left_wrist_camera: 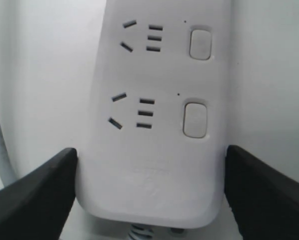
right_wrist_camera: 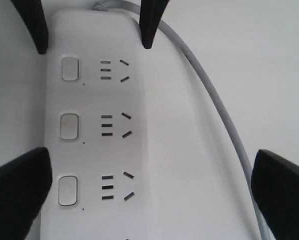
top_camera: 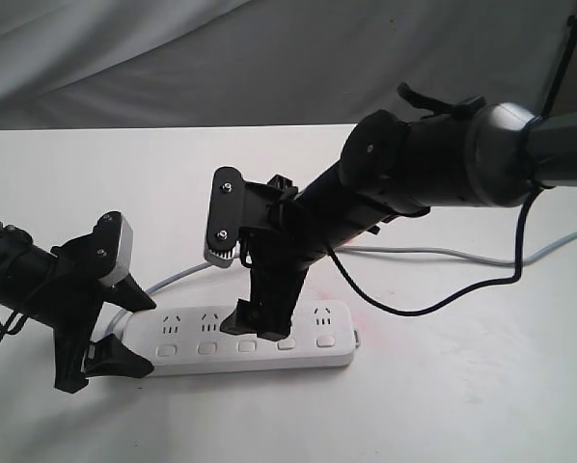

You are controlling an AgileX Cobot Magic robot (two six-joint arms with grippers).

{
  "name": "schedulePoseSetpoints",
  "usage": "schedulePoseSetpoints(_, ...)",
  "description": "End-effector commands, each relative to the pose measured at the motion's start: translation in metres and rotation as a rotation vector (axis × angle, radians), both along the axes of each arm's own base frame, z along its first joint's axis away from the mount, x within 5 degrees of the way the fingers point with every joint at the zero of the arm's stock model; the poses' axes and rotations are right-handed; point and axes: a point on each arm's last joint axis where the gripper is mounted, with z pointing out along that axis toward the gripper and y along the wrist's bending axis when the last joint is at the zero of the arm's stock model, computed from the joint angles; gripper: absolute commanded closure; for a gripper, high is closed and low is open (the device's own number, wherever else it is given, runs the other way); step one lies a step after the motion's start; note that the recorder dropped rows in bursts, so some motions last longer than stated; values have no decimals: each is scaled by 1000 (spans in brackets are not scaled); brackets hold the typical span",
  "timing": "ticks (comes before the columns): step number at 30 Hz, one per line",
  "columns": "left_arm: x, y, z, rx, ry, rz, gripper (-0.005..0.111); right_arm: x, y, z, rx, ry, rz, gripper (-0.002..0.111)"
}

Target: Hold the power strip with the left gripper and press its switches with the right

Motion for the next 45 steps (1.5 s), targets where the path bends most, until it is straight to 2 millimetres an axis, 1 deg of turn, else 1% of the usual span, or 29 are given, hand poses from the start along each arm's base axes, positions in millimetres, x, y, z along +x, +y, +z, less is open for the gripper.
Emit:
schedulePoseSetpoints(1,1,-1,1,-3,-4,2,59,-3,1,4,14,12,3,3)
schedulePoseSetpoints(12,1,-1,1,-3,-4,2,59,-3,0,3,6,6,1,3)
schedulePoseSetpoints(15,1,-1,1,-3,-4,2,59,-1,-5,3,-2,14,-16,3)
schedulePoseSetpoints(22,1,-1,1,-3,-4,2,59,1,-25,2,7,81,-31,3)
schedulePoseSetpoints(29,1,-1,1,-3,-4,2,59,3,-44,-3,2,115,-67,3)
schedulePoseSetpoints(32,1,-1,1,-3,-4,2,59,3,-48,-5,-1,118,-80,3)
schedulePoseSetpoints(39,1,-1,1,-3,-4,2,59,4,-48,-5,-1,112,-87,3)
schedulePoseSetpoints(42,1,-1,1,-3,-4,2,59,5,-48,-11,-8,124,-85,3)
schedulePoseSetpoints(45,1,-1,1,-3,-4,2,59,7,-48,-24,-20,139,-89,3)
